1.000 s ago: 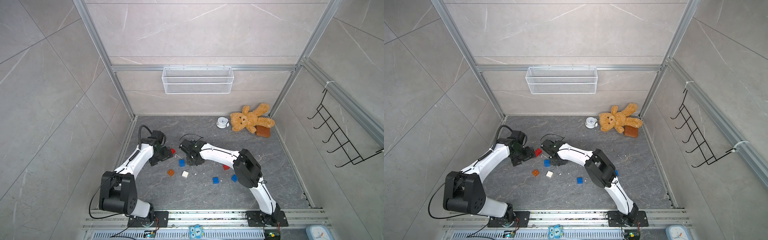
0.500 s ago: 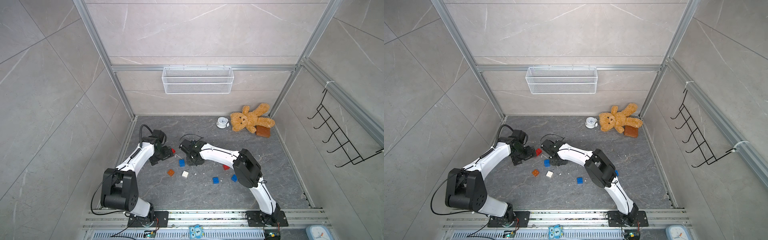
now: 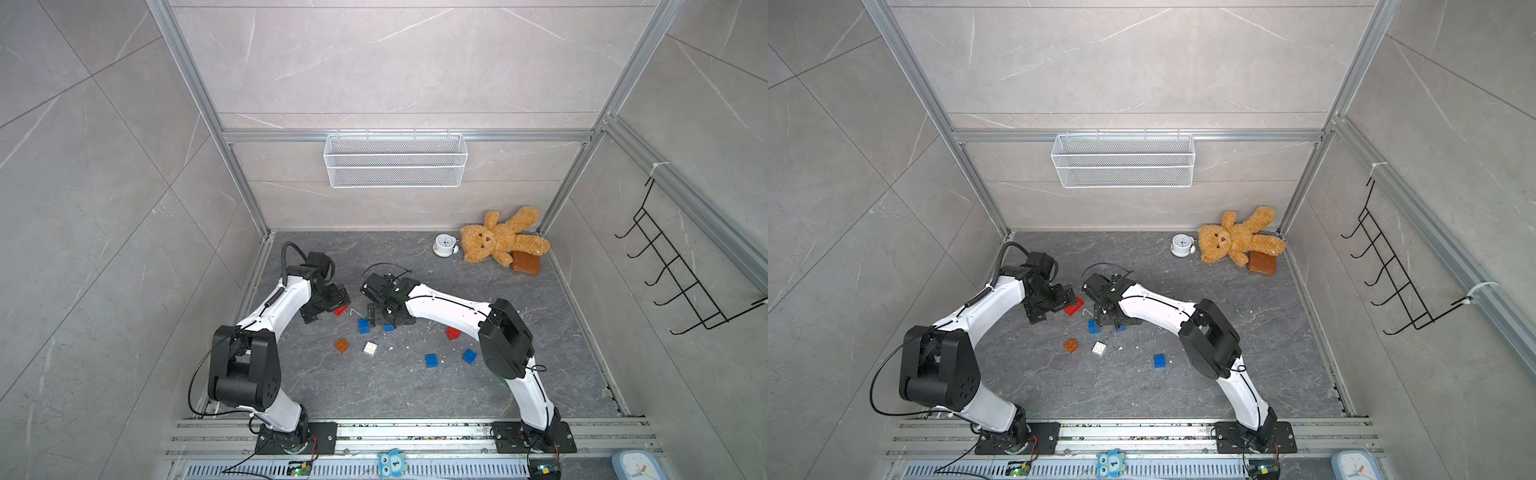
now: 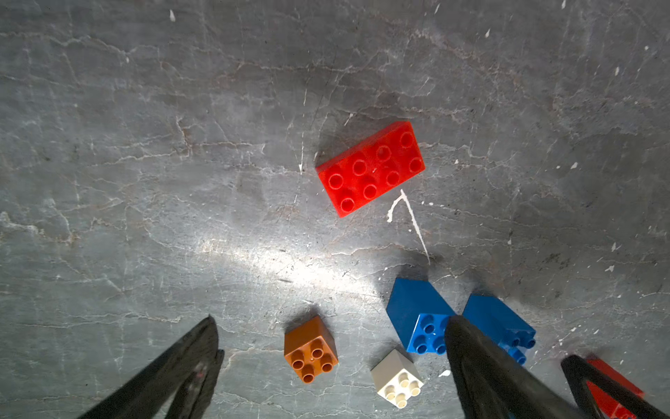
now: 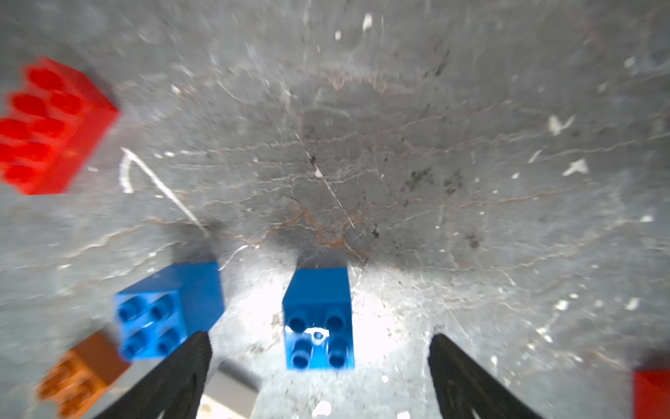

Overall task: Assemble the letter h with lego
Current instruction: Place the lego brick at the center of the board, then pick up the lego brick from the center of the board.

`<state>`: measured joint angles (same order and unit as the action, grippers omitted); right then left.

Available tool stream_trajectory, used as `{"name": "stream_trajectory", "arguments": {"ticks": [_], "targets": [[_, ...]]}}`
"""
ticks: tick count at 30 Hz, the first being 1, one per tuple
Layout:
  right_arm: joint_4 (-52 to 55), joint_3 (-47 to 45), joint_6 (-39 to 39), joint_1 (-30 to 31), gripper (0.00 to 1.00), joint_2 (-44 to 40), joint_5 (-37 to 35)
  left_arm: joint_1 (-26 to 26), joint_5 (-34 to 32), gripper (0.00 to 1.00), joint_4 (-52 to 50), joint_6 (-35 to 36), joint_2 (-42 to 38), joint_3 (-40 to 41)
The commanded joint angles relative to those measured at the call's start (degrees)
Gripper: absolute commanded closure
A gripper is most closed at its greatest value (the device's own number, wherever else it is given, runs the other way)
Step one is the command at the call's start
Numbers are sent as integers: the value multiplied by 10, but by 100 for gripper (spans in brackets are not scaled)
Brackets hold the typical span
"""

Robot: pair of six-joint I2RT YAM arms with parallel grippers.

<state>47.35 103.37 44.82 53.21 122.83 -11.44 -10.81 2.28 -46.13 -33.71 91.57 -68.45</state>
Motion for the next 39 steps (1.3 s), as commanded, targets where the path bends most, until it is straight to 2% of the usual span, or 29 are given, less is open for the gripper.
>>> {"name": "stream_trajectory", "arguments": {"ticks": [1, 11, 20, 31, 39], "targets": [[21, -1, -13, -3, 1, -44, -18, 4, 12, 0, -1, -13, 20, -27], [2, -67, -47, -3, 0, -140, 11, 4, 2, 0, 8, -64, 103, -85], [-40, -170, -71, 0, 0, -225, 42, 0, -2, 0, 40, -124, 157, -112], [-55, -205, -79, 7, 0, -251, 51, -19, -17, 1, 50, -156, 197, -126], [-66, -217, -81, 9, 0, -250, 59, -33, -28, 7, 52, -164, 221, -133]]}}
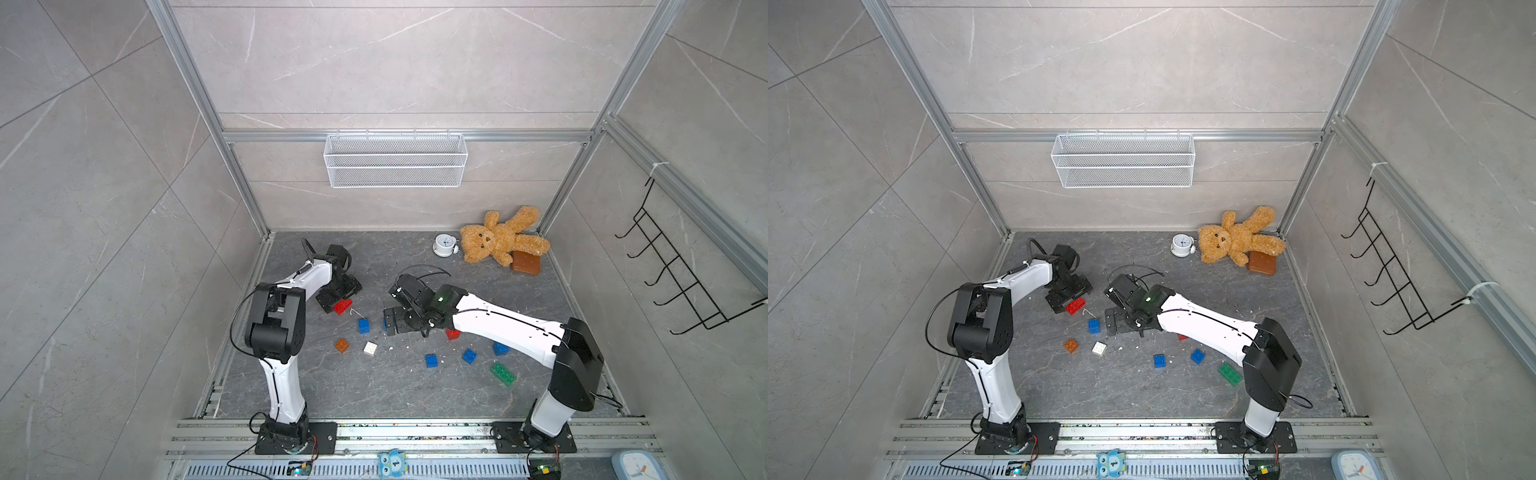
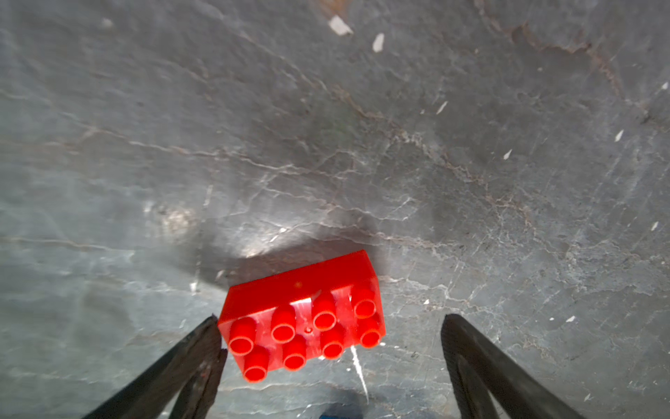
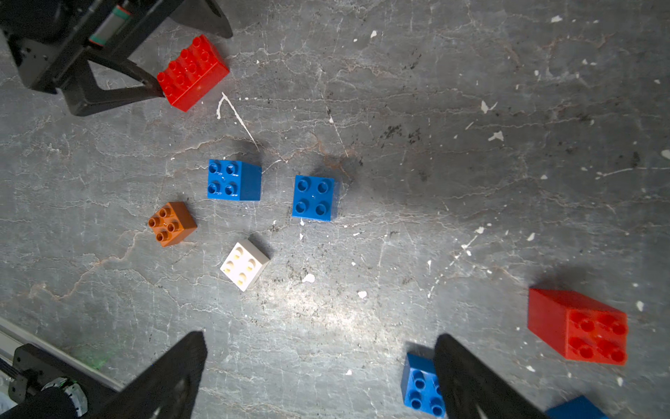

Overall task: Assemble the letter h with lego
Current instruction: Pick up the lego brick from the center of the board.

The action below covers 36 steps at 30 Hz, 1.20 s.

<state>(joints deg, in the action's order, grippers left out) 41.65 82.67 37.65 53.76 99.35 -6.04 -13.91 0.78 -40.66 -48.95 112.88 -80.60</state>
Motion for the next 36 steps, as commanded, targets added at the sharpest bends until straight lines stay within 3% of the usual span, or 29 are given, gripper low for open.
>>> {"name": "stream_trajectory", "arguments": {"ticks": [1, 23, 36], "targets": [[-10, -11, -10, 4, 0, -14, 5, -4, -15, 7, -3, -13, 8, -9], [-16, -12, -16, 4, 0, 2, 19, -15, -24, 18, 18, -6, 17, 25], [-17, -13, -13, 5, 0, 7, 25, -23, -24, 19, 25, 12, 7, 44]]}}
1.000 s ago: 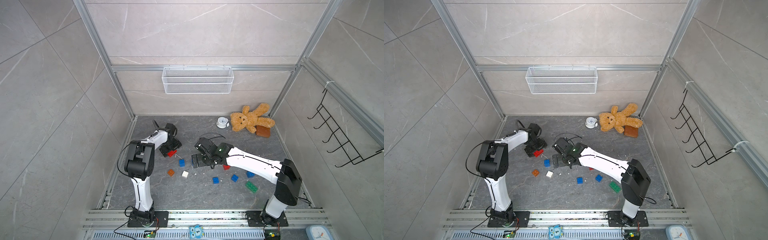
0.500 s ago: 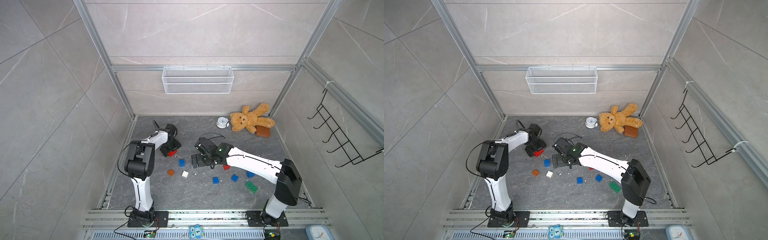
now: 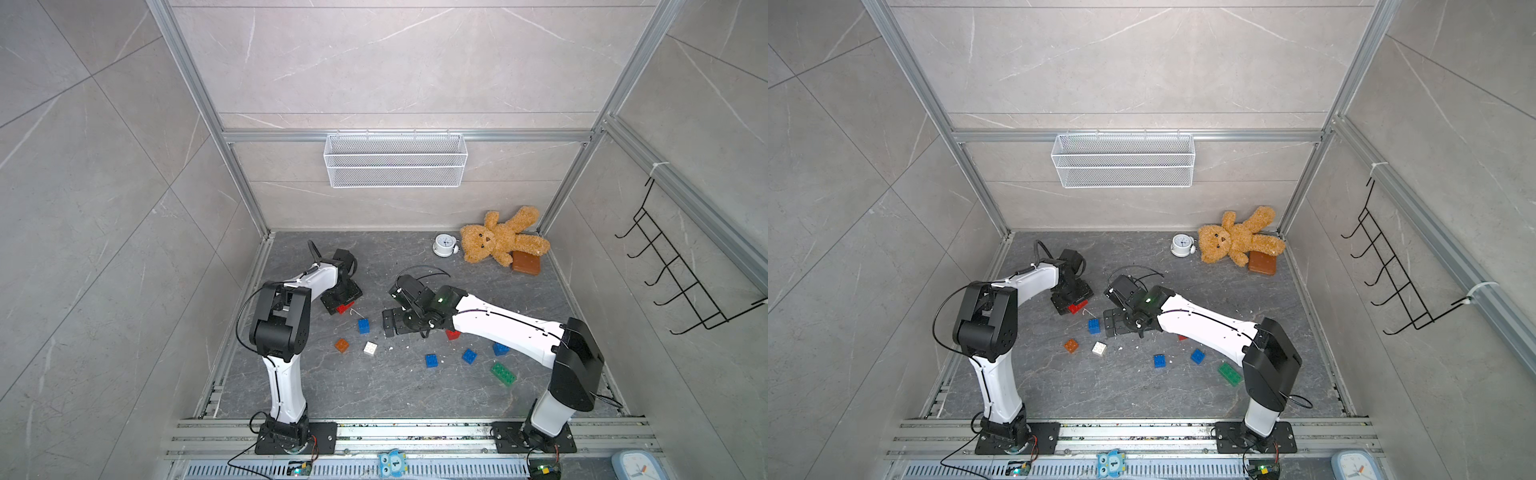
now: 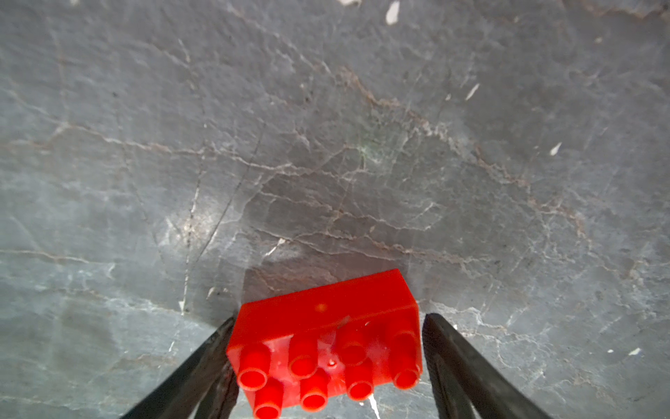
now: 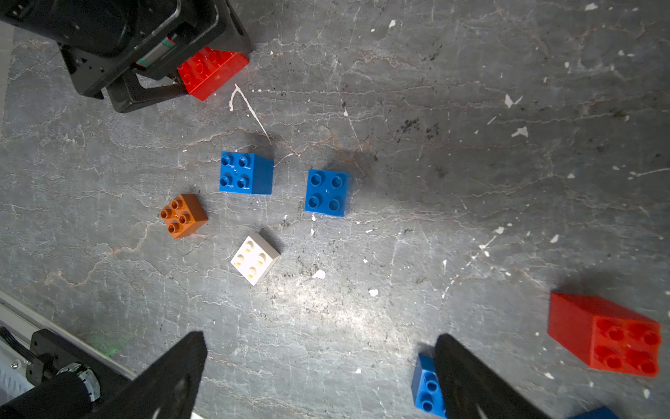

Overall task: Assemble the letter h with lego
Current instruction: Pick up the lego brick from the center of the board.

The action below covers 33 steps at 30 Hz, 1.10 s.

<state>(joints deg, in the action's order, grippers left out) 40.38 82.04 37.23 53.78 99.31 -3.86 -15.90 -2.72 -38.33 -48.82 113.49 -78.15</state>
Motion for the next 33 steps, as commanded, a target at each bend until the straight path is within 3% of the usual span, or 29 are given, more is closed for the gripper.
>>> {"name": "stream_trajectory", "arguments": {"ticks": [1, 33], "targets": [[-4, -6, -8, 5, 0, 8, 3, -4, 12, 20, 1, 13, 0, 21], [-4, -11, 4, 17, 0, -2, 0, -8, 15, 20, 15, 33, -36, 62]]}}
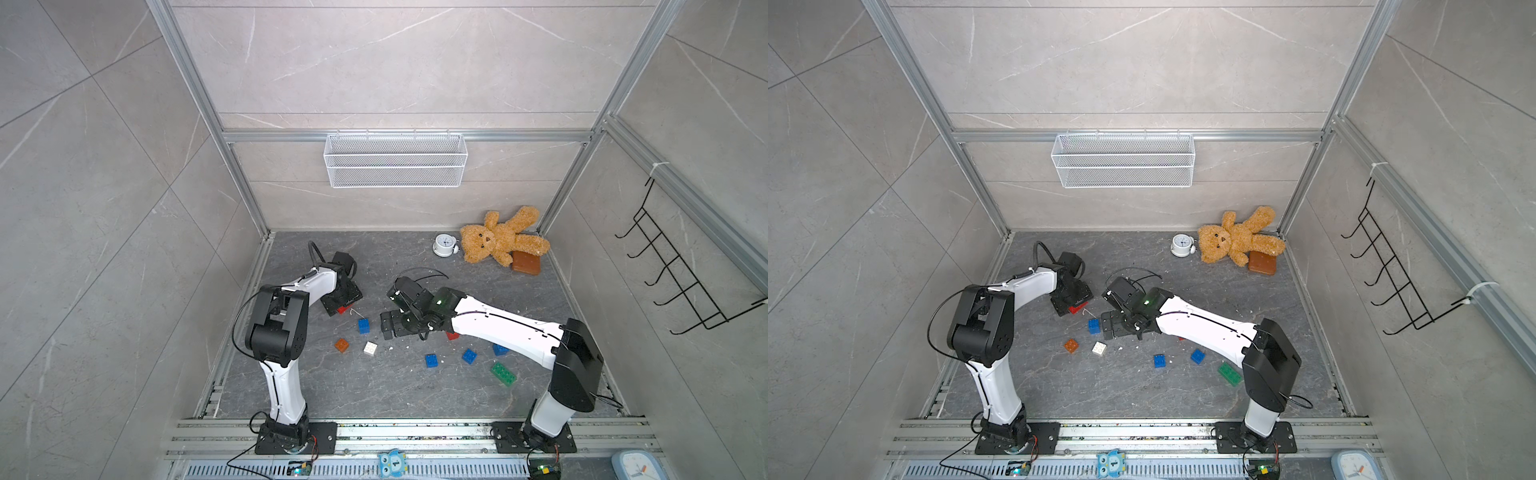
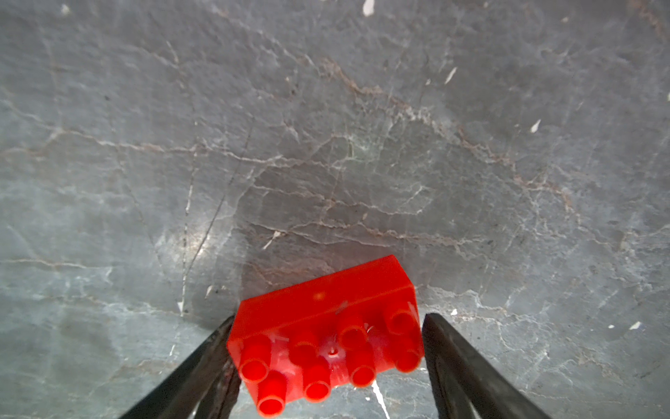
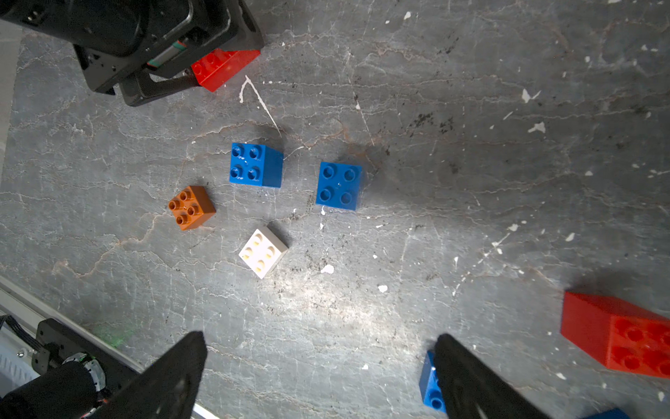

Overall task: Assemble the letter h with lego
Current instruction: Pick up the lego brick from the center of the board.

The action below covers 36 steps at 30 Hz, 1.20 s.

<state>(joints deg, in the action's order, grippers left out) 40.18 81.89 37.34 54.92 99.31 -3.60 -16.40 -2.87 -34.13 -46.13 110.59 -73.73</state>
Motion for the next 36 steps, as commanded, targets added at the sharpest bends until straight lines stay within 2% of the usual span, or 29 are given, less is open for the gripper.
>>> {"name": "stream_trajectory", "arguments": {"ticks": [1, 19, 22, 27, 36], "targets": [[0, -9, 3, 6, 0, -2, -3, -3, 16, 20, -27, 8, -7, 19], [-2, -15, 10, 18, 0, -7, -8, -3, -10, 20, -9, 31, -7, 27], [0, -15, 11, 20, 0, -9, -9, -2, -17, 16, -7, 29, -6, 26], [2, -15, 10, 23, 0, -7, -10, -2, -25, 12, -3, 7, -9, 25], [3, -12, 7, 28, 0, -3, -8, -3, -35, 13, 2, -32, -5, 23]]}}
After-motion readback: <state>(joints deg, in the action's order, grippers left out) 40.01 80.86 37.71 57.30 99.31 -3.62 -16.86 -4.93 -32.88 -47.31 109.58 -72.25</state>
